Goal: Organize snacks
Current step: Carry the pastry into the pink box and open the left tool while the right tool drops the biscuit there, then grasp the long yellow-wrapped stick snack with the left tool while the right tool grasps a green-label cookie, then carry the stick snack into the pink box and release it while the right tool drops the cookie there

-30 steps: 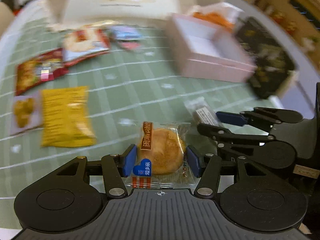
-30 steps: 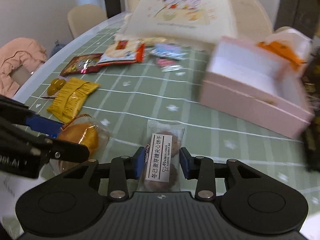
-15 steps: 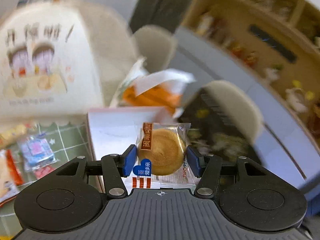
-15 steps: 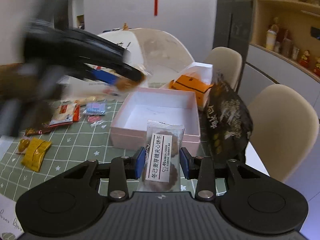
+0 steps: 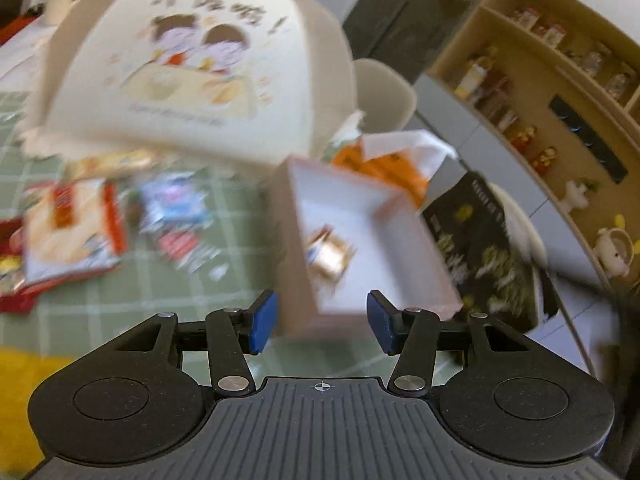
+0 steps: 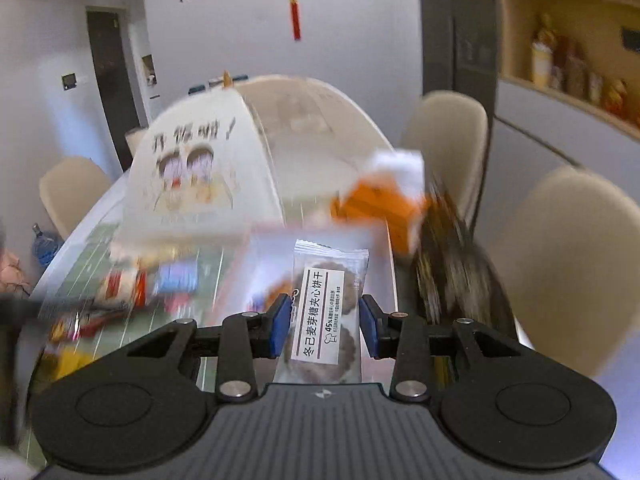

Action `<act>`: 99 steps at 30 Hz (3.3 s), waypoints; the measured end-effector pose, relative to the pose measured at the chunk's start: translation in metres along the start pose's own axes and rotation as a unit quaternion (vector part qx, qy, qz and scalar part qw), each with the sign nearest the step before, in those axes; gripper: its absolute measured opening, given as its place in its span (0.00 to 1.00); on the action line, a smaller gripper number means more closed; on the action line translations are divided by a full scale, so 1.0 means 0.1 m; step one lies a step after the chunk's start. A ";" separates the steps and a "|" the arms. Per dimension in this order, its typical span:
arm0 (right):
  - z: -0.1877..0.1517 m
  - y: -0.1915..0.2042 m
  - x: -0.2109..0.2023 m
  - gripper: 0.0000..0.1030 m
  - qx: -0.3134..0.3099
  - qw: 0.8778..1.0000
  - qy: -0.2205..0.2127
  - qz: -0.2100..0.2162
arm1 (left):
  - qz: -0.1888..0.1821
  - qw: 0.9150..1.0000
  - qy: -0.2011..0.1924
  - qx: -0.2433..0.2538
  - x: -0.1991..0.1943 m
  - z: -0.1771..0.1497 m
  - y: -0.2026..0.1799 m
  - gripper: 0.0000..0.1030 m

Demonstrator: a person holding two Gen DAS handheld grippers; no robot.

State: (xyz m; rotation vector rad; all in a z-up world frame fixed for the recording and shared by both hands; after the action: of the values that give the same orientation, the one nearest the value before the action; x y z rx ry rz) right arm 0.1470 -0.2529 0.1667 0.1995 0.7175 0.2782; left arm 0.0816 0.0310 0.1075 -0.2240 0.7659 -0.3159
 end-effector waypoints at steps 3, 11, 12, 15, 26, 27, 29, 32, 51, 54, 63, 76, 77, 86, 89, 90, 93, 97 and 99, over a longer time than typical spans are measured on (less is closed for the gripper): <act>0.33 0.14 0.40 0.43 -0.010 1.000 0.025 -0.002 | 0.026 1.000 0.004 0.003 -0.24 -0.11 0.16 0.53; 0.04 0.79 0.84 0.58 -0.049 0.994 0.068 0.065 | 0.155 0.986 0.026 -0.057 -0.78 -0.52 0.88 0.53; -0.04 0.89 0.90 0.59 -0.050 0.992 0.083 0.084 | 0.161 0.984 0.028 -0.066 -0.81 -0.56 0.94 0.53; -0.21 1.26 1.16 0.59 -0.057 0.983 0.128 0.121 | 0.162 0.983 0.036 -0.082 -0.85 -0.66 1.08 0.53; -0.31 2.38 2.61 0.59 -0.004 0.986 0.158 0.047 | 0.174 0.981 0.076 -0.049 -0.84 -0.59 1.45 0.53; -0.29 2.44 2.76 0.59 0.001 0.987 0.159 0.036 | 0.175 0.980 0.082 -0.039 -0.80 -0.54 1.46 0.53; -0.28 2.52 3.00 0.59 -0.013 0.985 0.172 0.023 | 0.177 0.980 0.093 -0.014 -0.72 -0.45 1.49 0.53; -0.28 2.51 3.10 0.59 -0.029 0.984 0.173 0.030 | 0.170 0.981 0.097 0.006 -0.64 -0.36 1.51 0.53; -1.15 1.98 1.76 0.34 -0.100 0.961 0.227 0.118 | 0.116 0.988 0.074 0.073 -0.23 0.18 1.51 0.53; -1.29 1.94 1.53 0.34 -0.121 0.961 0.221 0.114 | 0.115 0.981 0.062 0.142 0.00 0.48 1.57 0.53; -0.91 1.85 1.49 0.58 -0.123 0.983 0.122 0.060 | 0.105 0.957 0.146 0.229 1.15 0.84 1.76 0.54; -0.84 2.00 2.15 0.37 -0.084 0.972 0.196 0.096 | 0.047 0.956 0.179 0.226 0.93 0.68 1.93 0.40; -0.93 2.00 2.06 0.34 -0.083 0.970 0.205 0.104 | 0.045 0.957 0.179 0.223 0.90 0.66 1.92 0.40; -1.47 1.89 1.07 0.32 -0.126 0.955 0.224 0.150 | 0.025 0.956 0.191 0.220 0.64 0.34 1.68 0.37; -1.36 1.95 1.13 0.36 -0.161 0.966 0.174 0.107 | 0.034 0.957 0.175 0.228 0.74 0.38 1.62 0.37; -1.32 1.97 1.18 0.38 -0.162 0.968 0.166 0.096 | 0.034 0.955 0.169 0.242 0.80 0.40 1.59 0.37; -1.22 2.02 1.35 0.43 -0.166 0.971 0.155 0.078 | 0.040 0.947 0.166 0.273 0.96 0.49 1.51 0.36; -1.15 2.08 1.68 0.49 -0.168 0.971 0.154 0.068 | 0.031 0.955 0.166 0.244 0.91 0.52 1.64 0.33; -1.17 2.10 1.87 0.49 -0.167 0.969 0.170 0.065 | 0.043 0.968 0.150 0.197 0.74 0.51 1.82 0.32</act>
State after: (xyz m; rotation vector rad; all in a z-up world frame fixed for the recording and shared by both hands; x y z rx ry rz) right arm 0.1650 0.0143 0.0228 -0.1277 0.9844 0.5634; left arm 0.2035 0.1776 0.0394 0.2373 0.9894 -0.4181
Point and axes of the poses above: each gripper's, at about its wrist camera, not at the fingertips, and x roughly the way its jaws point, y to its left, z to its top, the point moved 1 cm from there along x, roughly the way its jaws point, and after that the axes turned 13 degrees about x, right-handed, at the moved point
